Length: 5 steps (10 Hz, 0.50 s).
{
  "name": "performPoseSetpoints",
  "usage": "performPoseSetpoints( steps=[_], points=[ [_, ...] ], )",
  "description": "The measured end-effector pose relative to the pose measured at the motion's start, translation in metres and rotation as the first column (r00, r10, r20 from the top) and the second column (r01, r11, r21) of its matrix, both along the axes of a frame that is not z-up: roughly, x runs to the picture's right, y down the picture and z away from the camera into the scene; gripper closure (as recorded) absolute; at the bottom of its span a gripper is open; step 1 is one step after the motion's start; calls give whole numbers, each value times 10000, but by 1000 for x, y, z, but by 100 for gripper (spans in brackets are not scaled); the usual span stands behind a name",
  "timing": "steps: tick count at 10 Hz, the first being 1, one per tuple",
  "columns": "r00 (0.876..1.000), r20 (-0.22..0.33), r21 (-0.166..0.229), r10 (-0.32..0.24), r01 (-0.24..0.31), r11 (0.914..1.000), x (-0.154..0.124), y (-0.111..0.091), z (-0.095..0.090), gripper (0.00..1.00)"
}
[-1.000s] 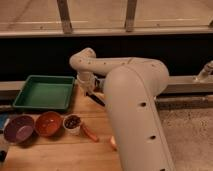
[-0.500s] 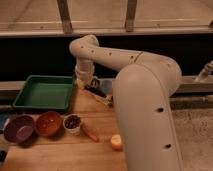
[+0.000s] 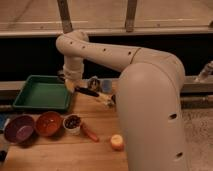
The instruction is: Place brush in red bowl
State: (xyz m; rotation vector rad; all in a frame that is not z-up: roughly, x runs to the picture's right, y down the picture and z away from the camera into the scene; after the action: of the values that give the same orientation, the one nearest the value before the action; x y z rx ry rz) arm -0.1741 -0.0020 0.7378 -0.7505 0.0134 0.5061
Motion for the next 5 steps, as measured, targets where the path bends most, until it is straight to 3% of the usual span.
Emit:
performPoseSetpoints(
  steps=[3,5],
  points=[
    [9983,455,-538,-364,388,9978,-48,29,-19,100],
    [9924,1015,-1169,-693,810,9898,-81,54,-38,100]
  ],
)
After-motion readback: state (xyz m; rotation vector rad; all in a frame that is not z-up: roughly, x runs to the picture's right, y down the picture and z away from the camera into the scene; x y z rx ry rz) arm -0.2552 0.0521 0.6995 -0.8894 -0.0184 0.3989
